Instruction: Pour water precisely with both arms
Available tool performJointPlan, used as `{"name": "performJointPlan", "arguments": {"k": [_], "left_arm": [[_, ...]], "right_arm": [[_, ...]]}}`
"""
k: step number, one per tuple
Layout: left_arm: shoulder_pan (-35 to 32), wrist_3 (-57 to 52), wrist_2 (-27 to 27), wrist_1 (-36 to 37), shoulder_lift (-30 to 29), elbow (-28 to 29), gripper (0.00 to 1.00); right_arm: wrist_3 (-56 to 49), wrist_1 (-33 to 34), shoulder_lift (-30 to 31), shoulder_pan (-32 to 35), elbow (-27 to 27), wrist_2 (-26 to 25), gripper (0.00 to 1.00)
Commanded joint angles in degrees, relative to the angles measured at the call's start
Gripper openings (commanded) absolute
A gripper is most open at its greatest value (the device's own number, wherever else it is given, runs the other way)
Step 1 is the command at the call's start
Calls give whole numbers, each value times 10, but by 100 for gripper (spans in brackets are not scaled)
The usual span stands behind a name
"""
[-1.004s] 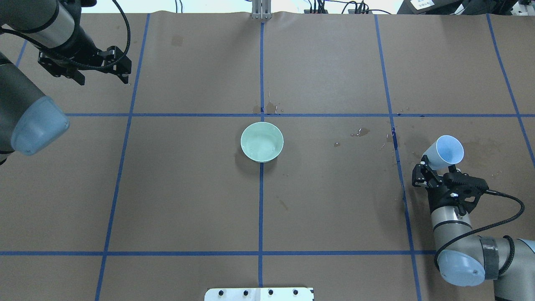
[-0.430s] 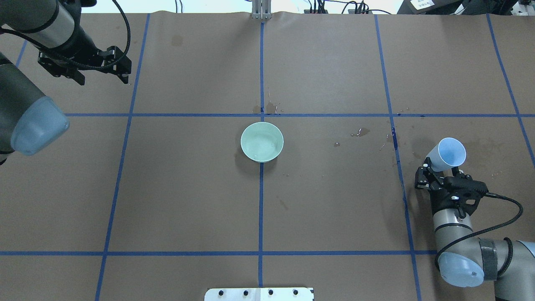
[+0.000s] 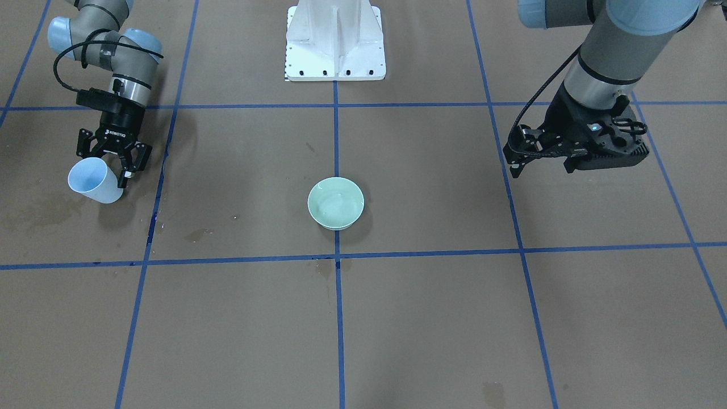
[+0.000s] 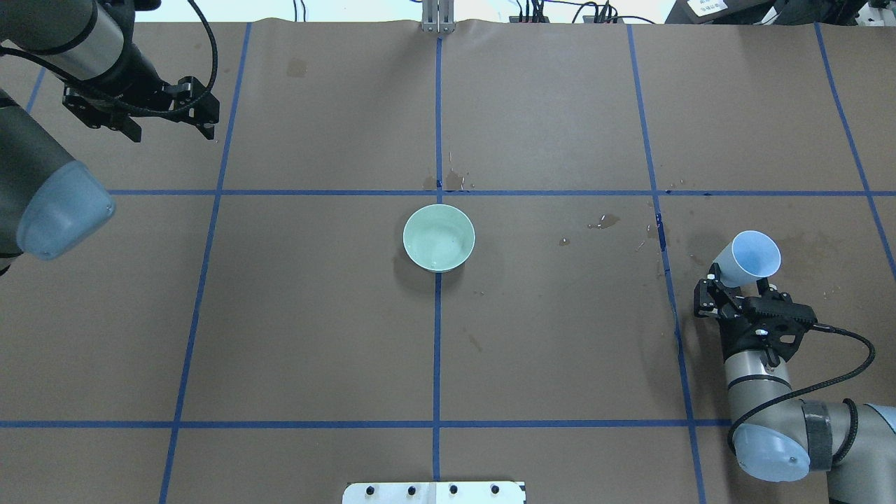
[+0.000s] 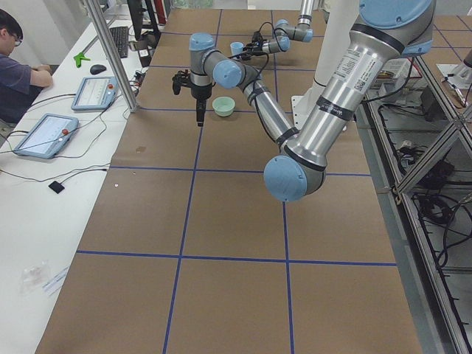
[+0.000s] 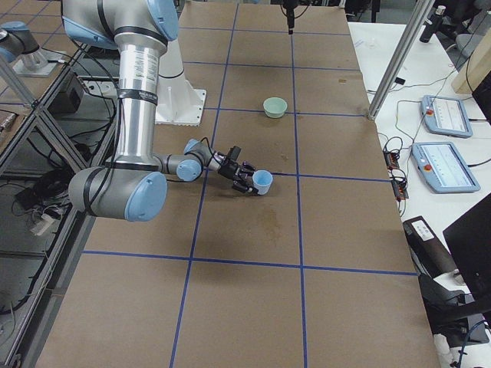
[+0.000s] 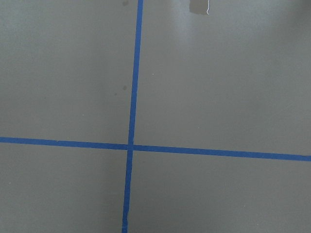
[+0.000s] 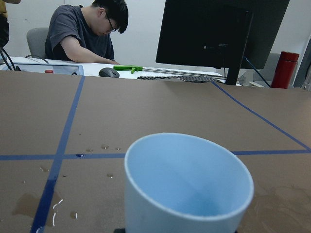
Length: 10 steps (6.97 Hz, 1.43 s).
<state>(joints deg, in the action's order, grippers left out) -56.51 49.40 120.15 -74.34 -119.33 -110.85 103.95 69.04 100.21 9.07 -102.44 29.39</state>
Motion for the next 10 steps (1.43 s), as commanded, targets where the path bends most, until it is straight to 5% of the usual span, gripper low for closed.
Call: {"name": "performJointPlan", "arguments": {"k": [1,6,10], "left_arm": [[1,0,0,5,0,-1,100],[0,0,0,6,0,-3,100],[0,0,0,40,0,-30,100]], "right_arm": [[0,0,0,0,-1,-3,100],[-5,0,9,-18,-34,1,100],[-3,0,81,-54,-80,3,100]]}}
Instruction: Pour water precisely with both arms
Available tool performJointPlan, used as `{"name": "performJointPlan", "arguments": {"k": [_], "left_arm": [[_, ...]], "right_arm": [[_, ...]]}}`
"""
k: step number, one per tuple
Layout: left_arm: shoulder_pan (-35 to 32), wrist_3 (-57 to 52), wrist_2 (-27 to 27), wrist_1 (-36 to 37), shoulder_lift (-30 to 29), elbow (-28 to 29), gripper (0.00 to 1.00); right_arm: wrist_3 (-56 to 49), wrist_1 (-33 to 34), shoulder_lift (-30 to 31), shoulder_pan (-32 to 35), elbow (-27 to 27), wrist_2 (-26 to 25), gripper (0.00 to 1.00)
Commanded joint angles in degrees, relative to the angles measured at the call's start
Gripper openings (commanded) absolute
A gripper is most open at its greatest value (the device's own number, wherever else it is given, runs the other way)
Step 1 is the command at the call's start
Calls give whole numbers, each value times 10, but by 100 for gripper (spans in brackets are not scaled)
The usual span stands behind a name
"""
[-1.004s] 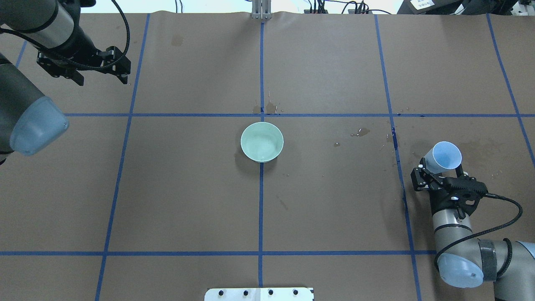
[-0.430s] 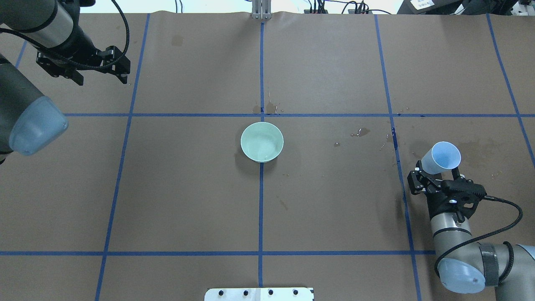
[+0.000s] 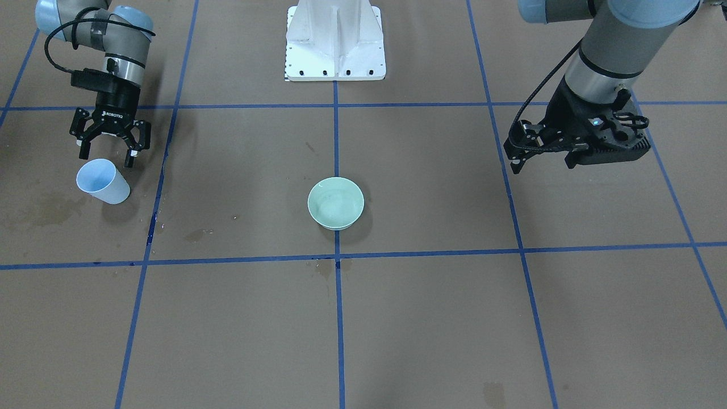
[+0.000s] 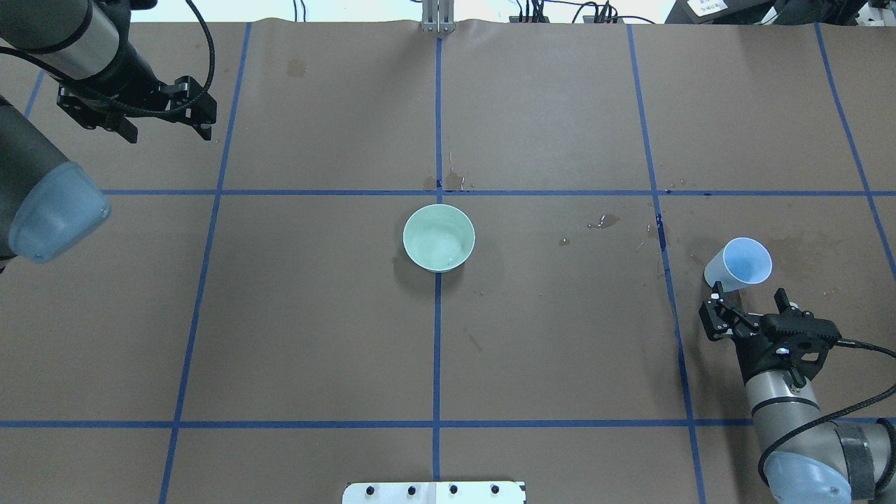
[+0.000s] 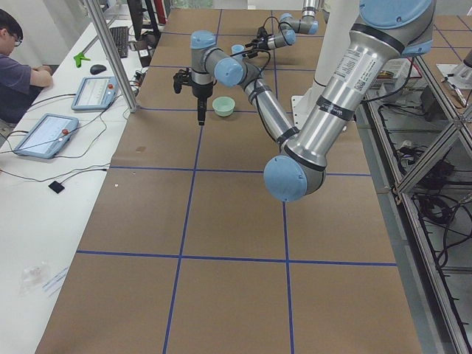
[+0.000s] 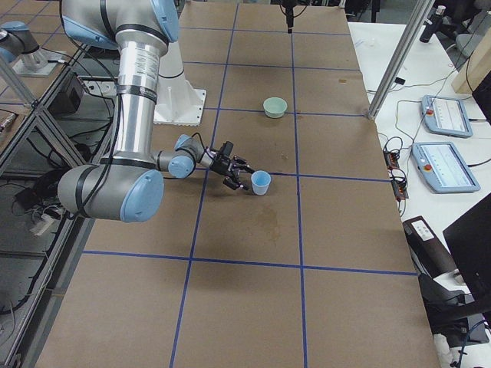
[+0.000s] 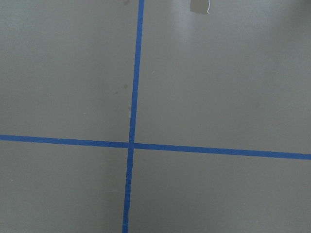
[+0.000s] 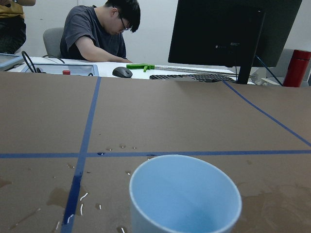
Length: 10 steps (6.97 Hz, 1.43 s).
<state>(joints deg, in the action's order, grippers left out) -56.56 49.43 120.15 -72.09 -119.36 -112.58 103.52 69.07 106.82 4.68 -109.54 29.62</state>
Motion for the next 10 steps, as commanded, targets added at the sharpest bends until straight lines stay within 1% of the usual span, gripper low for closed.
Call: {"name": "performJointPlan", "arguments": {"k": [1,3,4,5,6,7,8,9,10], "left_arm": [[0,0,0,18,0,-14,100],[0,0,0,18,0,-14,100],[0,0,0,18,0,-14,100],[1,-1,-4,16,0,-16,100],[5,-1,-6,14,-3,-13,100],[19,0,-5,11,-9,-12,100],[43,47,-5,-8,-16,-8,100],[79,116,-6,-117,-17,22,100],[100,186,-6,-225,-23,71,100]], "right_arm": [[1,0,24,-20,-41,2,100],[-3,0,71,-27,-107,6,100],[-50,3,92,-23,-148,17,100],[-107,4,96,3,-192,44,100],[-186,4,95,61,-211,99,100],[-293,1,85,135,-223,175,100],[-376,0,59,217,-226,262,100],[-463,0,32,314,-226,382,100],[-581,0,8,423,-211,527,100]]}}
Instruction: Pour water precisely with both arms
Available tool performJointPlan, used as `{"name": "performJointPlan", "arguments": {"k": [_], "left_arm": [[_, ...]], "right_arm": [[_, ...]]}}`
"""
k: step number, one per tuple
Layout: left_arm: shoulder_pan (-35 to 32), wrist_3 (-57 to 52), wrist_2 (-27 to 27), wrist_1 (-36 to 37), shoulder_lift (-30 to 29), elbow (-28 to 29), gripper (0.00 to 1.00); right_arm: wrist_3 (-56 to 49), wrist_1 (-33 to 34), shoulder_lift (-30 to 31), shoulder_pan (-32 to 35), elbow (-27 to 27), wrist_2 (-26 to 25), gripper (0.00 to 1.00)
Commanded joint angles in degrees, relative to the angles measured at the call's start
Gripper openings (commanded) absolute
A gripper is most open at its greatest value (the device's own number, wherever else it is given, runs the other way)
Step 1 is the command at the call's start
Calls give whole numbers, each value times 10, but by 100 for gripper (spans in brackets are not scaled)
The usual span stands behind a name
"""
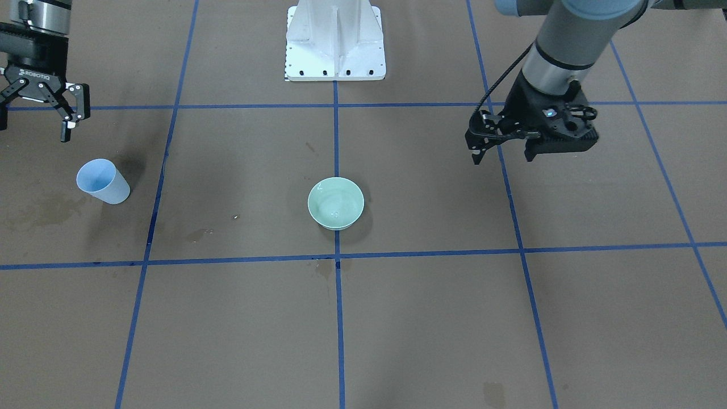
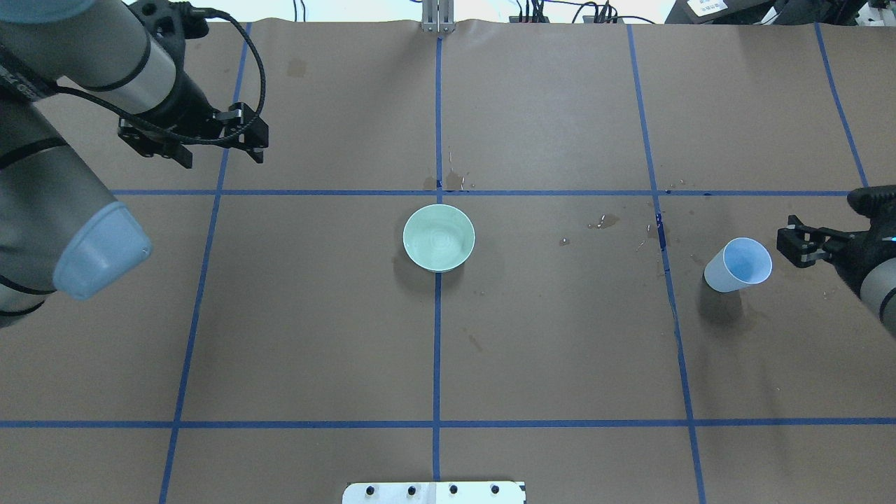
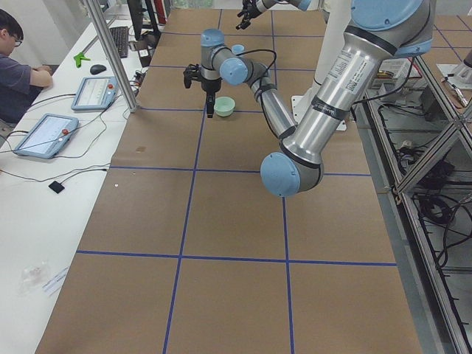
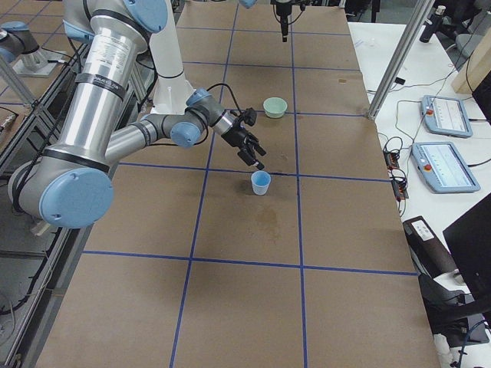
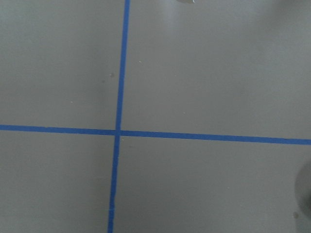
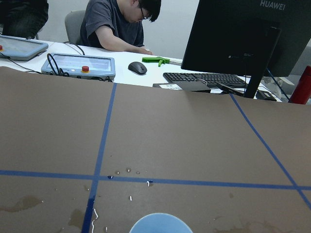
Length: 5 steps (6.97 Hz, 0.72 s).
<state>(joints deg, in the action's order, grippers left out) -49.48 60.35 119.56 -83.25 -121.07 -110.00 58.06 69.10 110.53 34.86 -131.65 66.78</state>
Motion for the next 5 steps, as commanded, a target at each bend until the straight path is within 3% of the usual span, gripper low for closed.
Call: {"name": "performJointPlan", "arguments": {"k": [1,2,4,5], "left_arm": [[59,129,-8,-157,-45,100,100],[92,155,-42,-159,-84,136,100],[132,164,-67,-175,-109,184,100],[150,170,-87,-199,-116,213,100]], "right_arm": [[-240,0,-60,236,58,278,100],[-299,0,-84,313,98,372,100],[-387,9,-139,434,191,545,100],[-408,13,-145,455,213,572,100]]}}
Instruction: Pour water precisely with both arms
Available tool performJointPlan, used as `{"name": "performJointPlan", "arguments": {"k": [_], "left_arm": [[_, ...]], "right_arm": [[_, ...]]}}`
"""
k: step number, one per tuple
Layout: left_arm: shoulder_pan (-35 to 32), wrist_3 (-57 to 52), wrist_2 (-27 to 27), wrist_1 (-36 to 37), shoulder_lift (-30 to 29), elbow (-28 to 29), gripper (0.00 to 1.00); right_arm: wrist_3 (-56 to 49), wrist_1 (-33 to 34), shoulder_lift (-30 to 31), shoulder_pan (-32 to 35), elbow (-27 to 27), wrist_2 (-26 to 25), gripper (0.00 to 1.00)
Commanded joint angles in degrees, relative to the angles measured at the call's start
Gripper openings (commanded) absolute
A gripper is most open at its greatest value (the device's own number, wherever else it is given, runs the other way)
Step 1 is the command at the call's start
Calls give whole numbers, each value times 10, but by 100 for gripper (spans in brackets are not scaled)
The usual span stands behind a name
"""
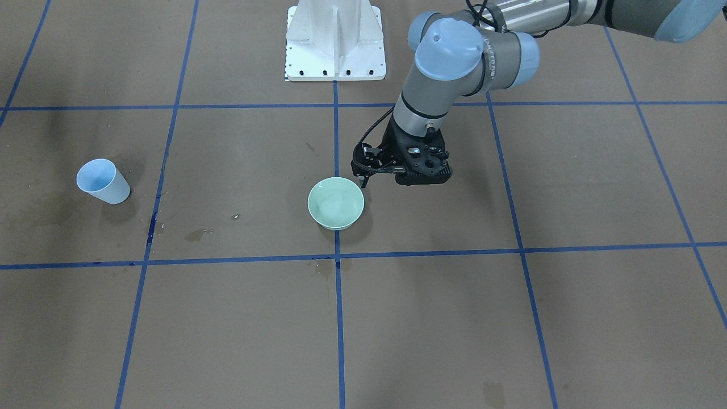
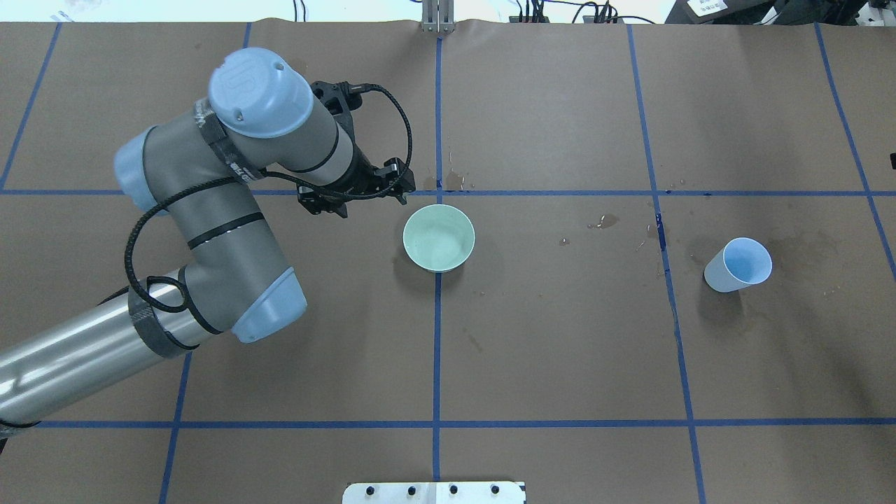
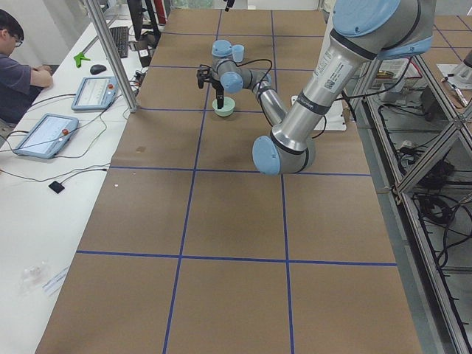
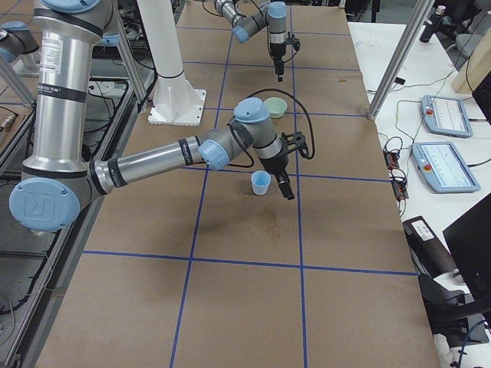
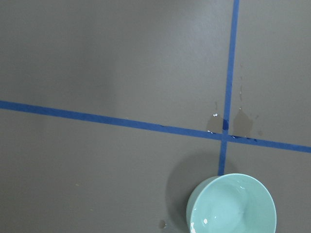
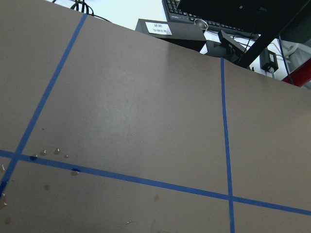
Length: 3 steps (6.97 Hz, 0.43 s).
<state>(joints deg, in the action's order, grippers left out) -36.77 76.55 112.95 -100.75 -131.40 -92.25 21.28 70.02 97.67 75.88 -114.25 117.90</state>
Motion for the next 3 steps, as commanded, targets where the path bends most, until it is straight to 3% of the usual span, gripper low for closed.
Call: {"name": "performJointPlan", "arguments": {"k": [1,3], "left_arm": [[33,9,-25,-57,-13,65,100],[40,9,-26,-73,-15,84,98]], "right_arm": [[-41,17,-21,54,51,83,100],[-86,62,-41,80,67,130,100]]}}
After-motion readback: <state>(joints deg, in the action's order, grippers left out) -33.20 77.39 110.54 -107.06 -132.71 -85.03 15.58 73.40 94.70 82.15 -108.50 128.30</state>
